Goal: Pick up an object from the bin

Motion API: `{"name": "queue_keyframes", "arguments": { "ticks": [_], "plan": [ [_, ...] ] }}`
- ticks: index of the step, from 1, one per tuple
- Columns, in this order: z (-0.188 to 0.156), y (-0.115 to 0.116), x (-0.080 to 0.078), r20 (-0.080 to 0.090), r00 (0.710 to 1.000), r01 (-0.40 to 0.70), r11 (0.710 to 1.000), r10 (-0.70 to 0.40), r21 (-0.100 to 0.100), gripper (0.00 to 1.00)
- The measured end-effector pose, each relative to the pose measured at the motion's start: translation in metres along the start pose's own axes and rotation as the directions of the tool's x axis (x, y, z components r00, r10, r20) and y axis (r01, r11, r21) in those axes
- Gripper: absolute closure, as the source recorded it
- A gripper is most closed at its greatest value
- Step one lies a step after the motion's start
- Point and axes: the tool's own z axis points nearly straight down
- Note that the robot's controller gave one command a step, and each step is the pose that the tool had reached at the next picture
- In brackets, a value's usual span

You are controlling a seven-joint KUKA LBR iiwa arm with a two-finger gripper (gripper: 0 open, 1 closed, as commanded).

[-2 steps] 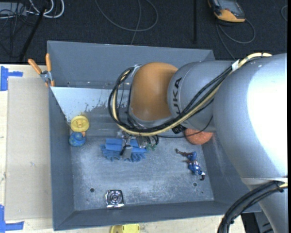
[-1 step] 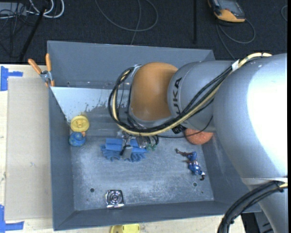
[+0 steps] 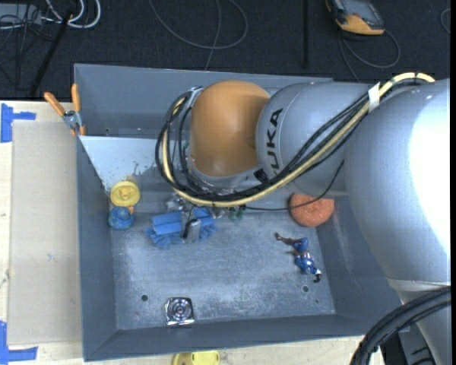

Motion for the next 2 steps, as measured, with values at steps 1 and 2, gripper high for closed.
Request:
{"name": "queue_keyframes", "arguments": {
  "ticks": [1, 2],
  "plan": [
    [0.000, 0.000, 0.000, 0.000, 1.000, 0.000, 1.000, 0.000, 0.000, 1.00],
    [-0.133, 0.018, 0.010, 0.001, 1.000, 0.019, 1.000, -0.019, 0.000, 1.00]
  ]
}}
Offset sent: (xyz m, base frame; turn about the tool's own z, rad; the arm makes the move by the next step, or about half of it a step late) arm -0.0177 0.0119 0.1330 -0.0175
